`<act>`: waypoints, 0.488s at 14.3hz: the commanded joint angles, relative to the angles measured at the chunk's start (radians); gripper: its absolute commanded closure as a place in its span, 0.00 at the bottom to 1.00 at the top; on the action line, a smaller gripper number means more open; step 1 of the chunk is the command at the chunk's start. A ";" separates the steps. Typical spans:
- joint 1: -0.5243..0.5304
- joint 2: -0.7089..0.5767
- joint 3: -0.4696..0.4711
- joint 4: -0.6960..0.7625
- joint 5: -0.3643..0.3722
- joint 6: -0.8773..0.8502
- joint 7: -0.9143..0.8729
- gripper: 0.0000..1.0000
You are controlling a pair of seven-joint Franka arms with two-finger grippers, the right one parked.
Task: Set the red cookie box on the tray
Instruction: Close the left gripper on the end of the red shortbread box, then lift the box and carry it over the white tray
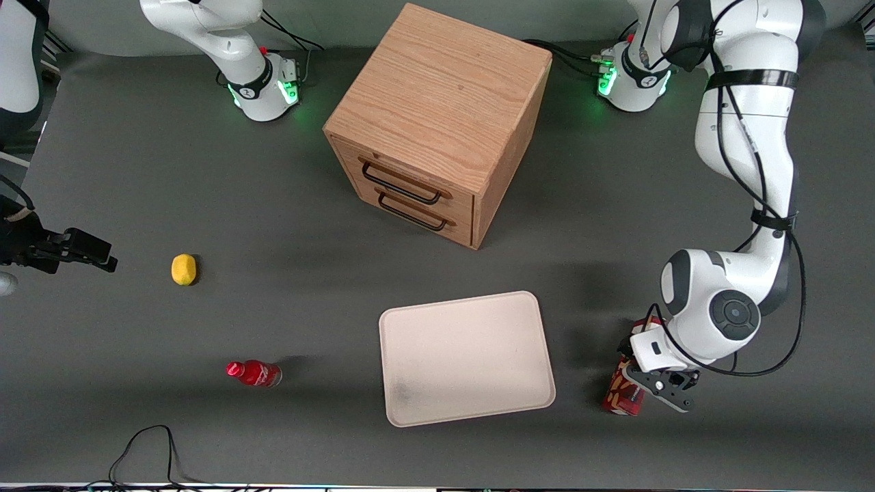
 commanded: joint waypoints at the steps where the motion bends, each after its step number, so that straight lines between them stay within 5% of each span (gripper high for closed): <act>1: -0.016 -0.022 0.018 -0.024 -0.019 -0.005 -0.026 1.00; 7: -0.015 -0.043 0.020 -0.018 -0.019 -0.057 -0.048 1.00</act>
